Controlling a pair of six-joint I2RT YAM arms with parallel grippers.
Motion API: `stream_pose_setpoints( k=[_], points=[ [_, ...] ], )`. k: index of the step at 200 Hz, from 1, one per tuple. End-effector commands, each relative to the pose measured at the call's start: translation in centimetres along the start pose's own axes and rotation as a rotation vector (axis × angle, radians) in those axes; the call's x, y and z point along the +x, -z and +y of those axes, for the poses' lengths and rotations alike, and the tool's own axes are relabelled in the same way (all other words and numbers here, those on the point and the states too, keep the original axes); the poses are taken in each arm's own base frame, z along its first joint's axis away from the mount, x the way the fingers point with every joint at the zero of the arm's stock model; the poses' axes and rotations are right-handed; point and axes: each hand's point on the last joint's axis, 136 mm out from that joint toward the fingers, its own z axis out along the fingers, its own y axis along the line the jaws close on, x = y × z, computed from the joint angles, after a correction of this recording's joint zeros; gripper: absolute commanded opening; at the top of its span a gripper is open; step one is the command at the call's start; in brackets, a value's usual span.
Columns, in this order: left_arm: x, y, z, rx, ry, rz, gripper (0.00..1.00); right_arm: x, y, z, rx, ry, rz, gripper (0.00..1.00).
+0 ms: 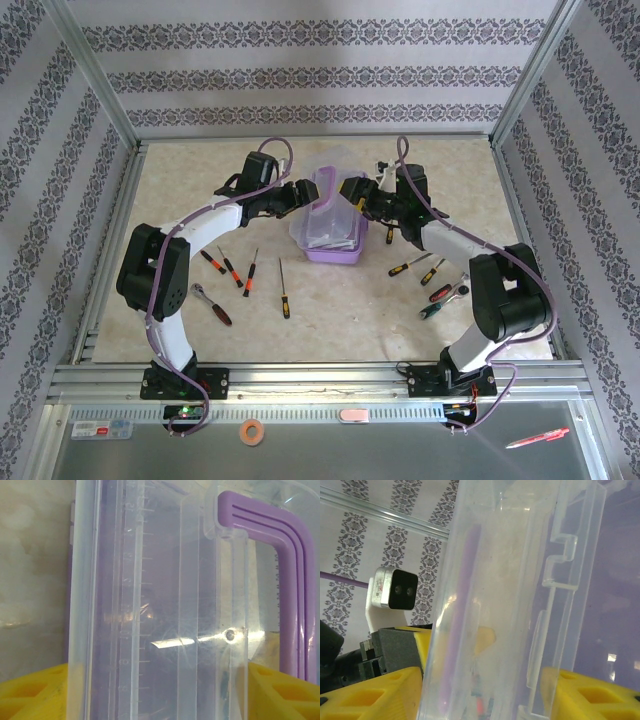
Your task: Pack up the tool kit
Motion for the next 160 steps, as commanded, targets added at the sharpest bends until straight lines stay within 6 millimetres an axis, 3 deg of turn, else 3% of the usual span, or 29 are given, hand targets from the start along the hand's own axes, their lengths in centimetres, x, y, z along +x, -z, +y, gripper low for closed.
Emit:
stream_pose_setpoints(
  k=[1, 14, 20, 43, 62, 92, 102, 144, 160],
  points=[
    [-0.6, 1.6, -3.9, 0.139, -0.083, -0.018, 0.76, -1.0, -0.4, 2.6, -0.079, 0.031, -0.006, 0.6],
    [-0.5, 2.3, -4.7, 0.16, -0.115, -0.005, 0.89, -1.2, -0.6, 2.6, -0.077, 0.029, -0.01, 0.59],
    [-0.5, 2.6, -4.9, 0.163, -0.125, -0.001, 1.0, -1.2, -0.7, 2.5, -0.077, 0.029, -0.007, 0.59],
    [-0.4, 3.8, -4.9, 0.171, -0.158, 0.025, 1.0, -1.4, -1.1, 2.6, -0.085, 0.027, 0.009, 0.59],
    [-1.9, 5.1, -2.4, 0.113, -0.105, -0.036, 1.0, -1.7, -1.3, 3.0, -0.086, 0.035, 0.015, 0.59],
    [-4.3, 6.7, 3.4, 0.054, 0.085, -0.137, 1.0, -1.7, -2.0, 4.1, -0.096, 0.051, 0.037, 0.59],
    [-4.6, 6.9, 4.2, 0.075, 0.111, -0.139, 0.98, -1.6, -2.4, 4.3, -0.095, 0.056, 0.045, 0.59],
    [-4.0, 6.8, 11.4, -0.206, 0.227, -0.117, 0.87, -1.2, -3.2, 5.3, -0.102, 0.079, 0.071, 0.59],
    [-3.6, 6.6, 12.8, -0.273, 0.234, -0.086, 0.87, -1.1, -3.3, 5.9, -0.093, 0.096, 0.075, 0.59]
  ],
)
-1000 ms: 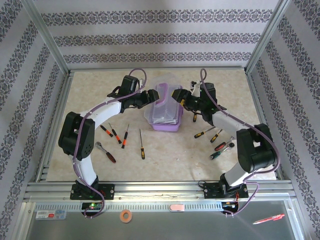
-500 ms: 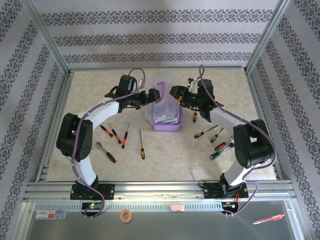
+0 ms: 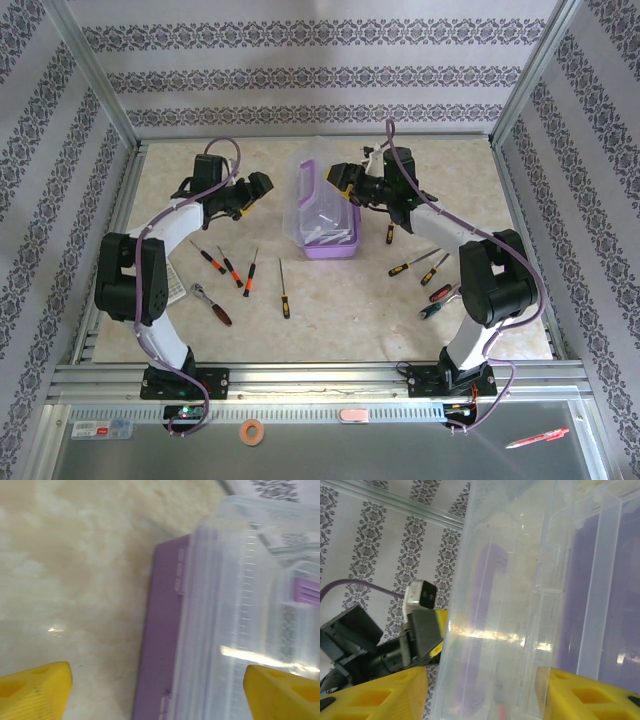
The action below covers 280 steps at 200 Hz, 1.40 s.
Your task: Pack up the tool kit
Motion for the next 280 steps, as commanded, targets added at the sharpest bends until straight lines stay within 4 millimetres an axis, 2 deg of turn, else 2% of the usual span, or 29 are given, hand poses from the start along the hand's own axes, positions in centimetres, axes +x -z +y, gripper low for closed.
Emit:
stream_pose_setpoints(
  k=[1, 39, 135, 170, 220, 280],
  points=[
    [0.4, -0.5, 3.4, -0.165, 0.022, 0.036, 0.88, -0.2, -0.4, 2.3, -0.031, 0.069, 0.014, 0.59],
    [1.3, -2.0, 4.1, -0.16, 0.025, 0.106, 0.87, 0.3, -1.2, 3.5, -0.024, 0.102, 0.022, 0.59],
    [2.0, -2.4, 3.7, -0.09, 0.006, 0.107, 0.87, 1.2, -4.6, 7.7, -0.037, 0.174, 0.058, 0.59],
    [2.1, -2.3, 3.6, -0.084, 0.007, 0.111, 0.88, 1.4, -5.3, 8.3, -0.003, 0.196, 0.06, 0.59],
    [1.9, -1.8, 5.8, -0.168, 0.046, 0.075, 0.88, 3.0, -7.1, 10.0, 0.068, 0.296, 0.124, 0.6],
    [0.9, -0.4, 9.1, -0.277, 0.076, 0.042, 0.9, 4.0, -8.9, 9.3, 0.108, 0.306, 0.144, 0.6]
  ],
)
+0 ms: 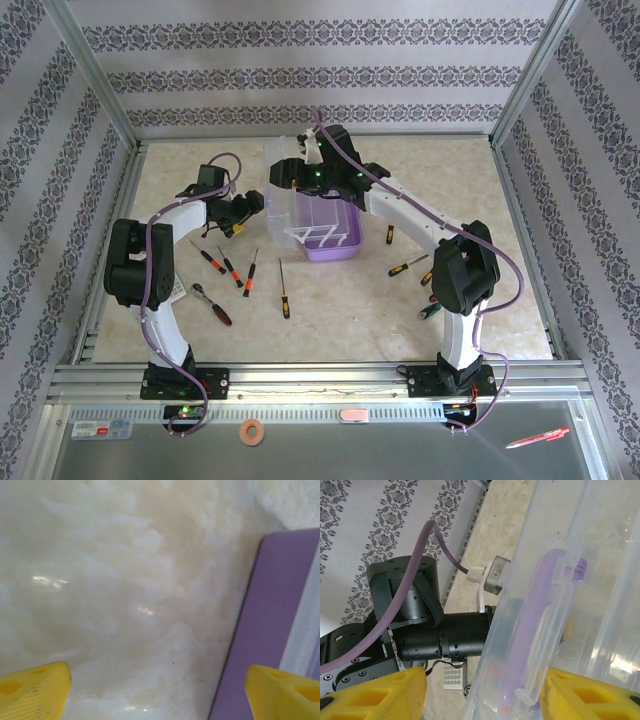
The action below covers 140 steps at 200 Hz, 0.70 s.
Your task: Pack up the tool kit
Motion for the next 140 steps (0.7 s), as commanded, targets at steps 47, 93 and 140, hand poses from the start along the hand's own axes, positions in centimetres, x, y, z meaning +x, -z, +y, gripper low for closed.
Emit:
stream_pose_setpoints(
  k=[47, 93, 140],
  points=[
    [-1.4, 2.1, 1.9, -0.052, 0.019, -0.065, 0.92, -0.3, -1.9, 0.8, 0.115, 0.124, -0.018, 0.61],
    [-1.1, 1.5, 1.4, -0.013, 0.025, -0.028, 0.92, -0.4, -1.3, 0.9, 0.133, 0.142, -0.025, 0.61],
    [-1.2, 1.4, 1.2, -0.006, 0.01, -0.021, 0.92, -2.3, 5.1, -0.6, 0.248, 0.21, -0.116, 0.62]
  ],
)
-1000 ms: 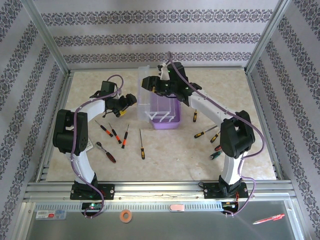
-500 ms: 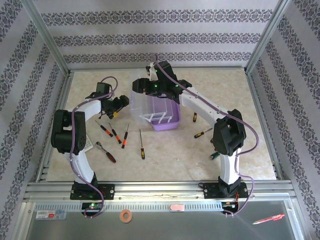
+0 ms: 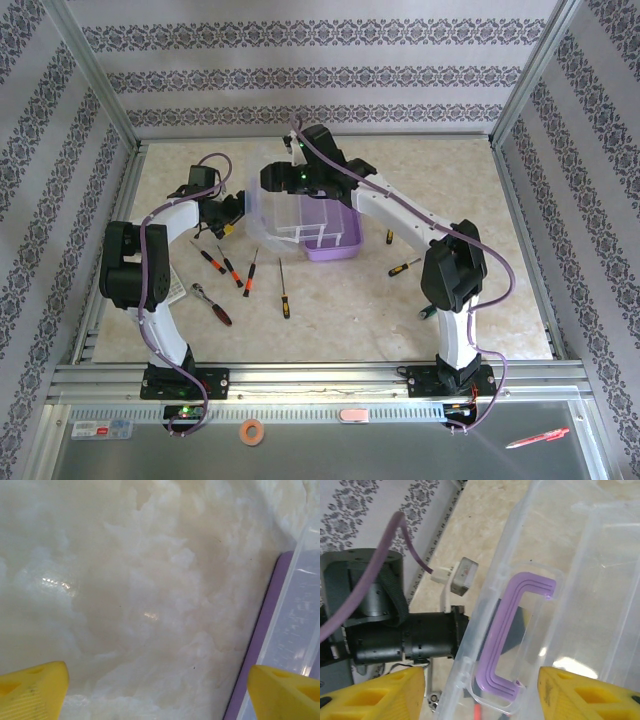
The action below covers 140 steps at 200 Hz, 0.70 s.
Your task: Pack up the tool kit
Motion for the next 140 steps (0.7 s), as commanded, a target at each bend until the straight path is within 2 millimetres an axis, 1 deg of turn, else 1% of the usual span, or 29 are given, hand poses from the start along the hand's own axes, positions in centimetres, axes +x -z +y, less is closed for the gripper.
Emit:
stream_pose_setpoints(
  k=[1, 12, 16, 28, 43, 53, 54, 55, 57, 58, 75, 84, 125, 140],
  points=[
    [-0.4, 0.4, -0.3, 0.019, -0.016, 0.0, 0.92, -2.4, 5.9, -1.6, 0.094, 0.061, -0.104, 0.62],
    [-0.5, 0.5, -0.2, 0.014, -0.021, -0.003, 0.92, -3.0, 8.2, -4.2, 0.164, 0.046, -0.145, 0.62],
    [-0.5, 0.5, -0.2, 0.015, -0.021, -0.004, 0.92, -3.0, 8.8, -4.8, 0.173, 0.038, -0.152, 0.63],
    [-0.6, 0.3, -0.4, 0.024, -0.02, 0.0, 0.92, -3.1, 10.5, -7.6, 0.203, -0.009, -0.165, 0.63],
    [-0.6, 0.0, -0.6, 0.039, -0.016, 0.012, 0.92, -2.9, 12.0, -11.6, 0.265, -0.061, -0.166, 0.63],
    [-0.7, -0.2, -0.6, 0.036, -0.017, 0.018, 0.92, -2.1, 12.5, -14.5, 0.313, -0.091, -0.15, 0.63],
    [-0.7, -0.3, -0.6, 0.033, -0.018, 0.019, 0.92, -2.1, 12.5, -14.5, 0.313, -0.091, -0.15, 0.63],
    [-0.7, -0.3, -0.5, 0.031, -0.017, 0.018, 0.92, -1.9, 12.6, -15.0, 0.322, -0.097, -0.142, 0.63],
    [-0.8, -0.3, -0.4, 0.027, -0.017, 0.019, 0.92, -1.8, 12.6, -15.3, 0.325, -0.101, -0.141, 0.63],
    [-0.8, -0.3, -0.4, 0.026, -0.017, 0.02, 0.92, -1.6, 12.6, -15.8, 0.332, -0.108, -0.132, 0.63],
    [-1.0, -0.3, 0.1, -0.003, -0.028, 0.019, 0.92, 0.0, 12.3, -19.0, 0.36, -0.146, -0.066, 0.64],
    [-1.2, -0.3, 0.3, -0.018, -0.03, 0.014, 0.92, 0.8, 11.8, -20.0, 0.364, -0.149, -0.038, 0.65],
    [-1.9, 0.1, 1.5, -0.104, -0.039, -0.003, 0.92, 4.1, 8.2, -22.4, 0.38, -0.173, 0.086, 0.64],
    [-2.2, 0.1, 1.7, -0.128, -0.046, -0.004, 0.92, 5.2, 6.8, -22.8, 0.373, -0.185, 0.116, 0.62]
  ],
)
